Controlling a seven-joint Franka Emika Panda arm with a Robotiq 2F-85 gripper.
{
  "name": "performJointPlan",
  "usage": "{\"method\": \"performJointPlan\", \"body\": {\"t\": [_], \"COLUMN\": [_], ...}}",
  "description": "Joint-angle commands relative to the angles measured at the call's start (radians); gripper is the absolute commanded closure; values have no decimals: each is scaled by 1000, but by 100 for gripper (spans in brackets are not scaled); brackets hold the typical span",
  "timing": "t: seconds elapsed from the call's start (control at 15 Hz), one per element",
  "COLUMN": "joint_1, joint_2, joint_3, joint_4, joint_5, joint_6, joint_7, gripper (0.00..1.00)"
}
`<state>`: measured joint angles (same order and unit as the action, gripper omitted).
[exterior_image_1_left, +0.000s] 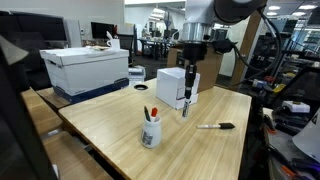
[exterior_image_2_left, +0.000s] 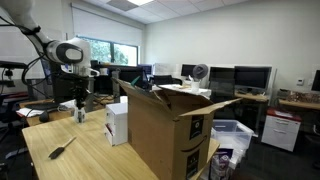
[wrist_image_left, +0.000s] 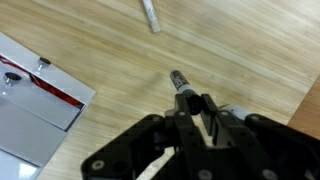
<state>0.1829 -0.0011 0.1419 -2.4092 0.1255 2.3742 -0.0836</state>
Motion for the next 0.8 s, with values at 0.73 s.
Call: {"method": "performJointPlan", "body": {"t": [0.73], "joint_1": [11], "joint_2": [9], "joint_3": [44], "joint_4": [-101], "joint_5": [25], "joint_6": [107], "joint_7": [-33], "gripper": [92]}}
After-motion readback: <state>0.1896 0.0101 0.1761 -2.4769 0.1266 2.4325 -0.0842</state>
